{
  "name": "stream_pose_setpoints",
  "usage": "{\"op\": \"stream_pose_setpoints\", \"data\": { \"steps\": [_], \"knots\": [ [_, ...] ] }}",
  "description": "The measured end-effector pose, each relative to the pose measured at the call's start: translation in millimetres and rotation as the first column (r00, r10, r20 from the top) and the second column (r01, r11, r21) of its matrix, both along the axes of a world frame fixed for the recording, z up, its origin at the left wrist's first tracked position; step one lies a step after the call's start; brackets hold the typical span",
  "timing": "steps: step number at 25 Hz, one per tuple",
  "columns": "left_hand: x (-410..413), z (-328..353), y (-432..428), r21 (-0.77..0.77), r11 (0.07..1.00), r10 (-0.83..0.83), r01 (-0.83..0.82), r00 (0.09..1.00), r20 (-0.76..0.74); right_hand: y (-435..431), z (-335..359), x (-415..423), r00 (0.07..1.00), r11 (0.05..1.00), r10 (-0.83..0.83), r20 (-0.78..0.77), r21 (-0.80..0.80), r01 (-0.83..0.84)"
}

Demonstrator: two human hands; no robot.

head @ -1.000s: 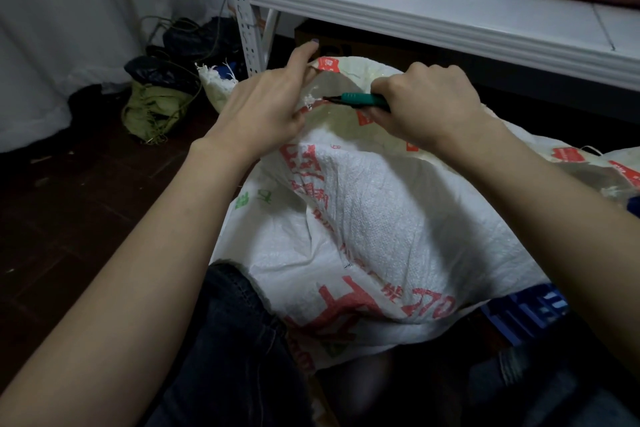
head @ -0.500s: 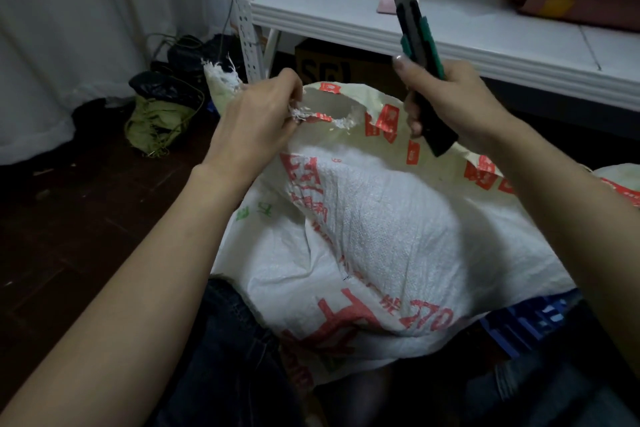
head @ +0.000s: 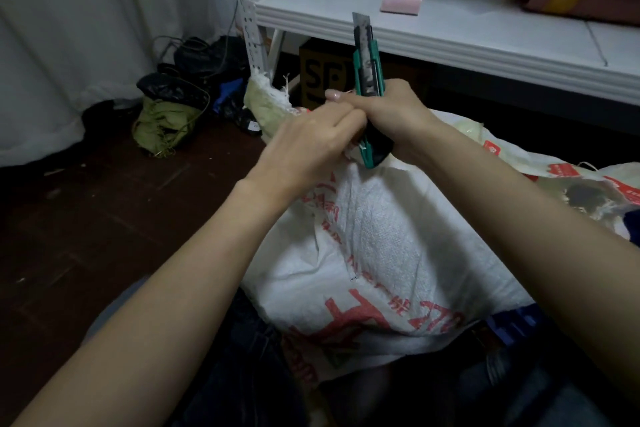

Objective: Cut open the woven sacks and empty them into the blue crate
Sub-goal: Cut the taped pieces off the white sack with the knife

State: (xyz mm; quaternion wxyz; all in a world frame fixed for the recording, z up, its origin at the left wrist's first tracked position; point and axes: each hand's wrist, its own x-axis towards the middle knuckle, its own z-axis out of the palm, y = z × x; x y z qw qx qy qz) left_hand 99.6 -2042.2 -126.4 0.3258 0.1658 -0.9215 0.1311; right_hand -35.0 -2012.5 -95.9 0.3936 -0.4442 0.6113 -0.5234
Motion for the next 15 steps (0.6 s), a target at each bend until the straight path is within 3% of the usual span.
{"op": "stream_pose_setpoints", "data": {
  "steps": [2, 4, 6, 9, 12, 15],
  "knots": [
    [-1.1, 3.6, 1.5, 0.031, 0.997, -0.070, 0.070, 0.997, 0.024, -3.3, -3.7, -1.1, 0.990, 0.992, -0.123, -0.072, 0.022, 0.125],
    [4.5, 9.3, -2.6, 0.080, 0.993, -0.090, 0.091, 0.996, -0.018, -6.0, -3.9, -2.7, 0.983, 0.984, -0.178, -0.040, 0.022, 0.179],
    [17.1, 14.6, -7.6, 0.074, 0.997, -0.007, 0.014, 0.996, -0.091, -8.8, -6.7, -6.1, 0.986, 0.986, -0.166, -0.018, 0.013, 0.166],
    [37.0, 18.0, -19.0, 0.080, 0.981, 0.189, -0.178, 0.966, -0.175, -10.4, -8.4, -7.6, 0.983, 0.991, -0.133, -0.125, -0.011, 0.132],
    [45.7, 15.3, -26.9, 0.171, 0.949, 0.283, -0.263, 0.954, -0.099, -11.8, -6.5, -7.9, 0.959, 0.990, -0.141, -0.244, -0.028, 0.138],
    [48.8, 15.3, -26.4, 0.110, 0.931, 0.355, -0.347, 0.933, -0.062, -11.2, -3.3, -6.6, 0.936, 0.977, -0.211, -0.282, -0.085, 0.195]
  ]
}}
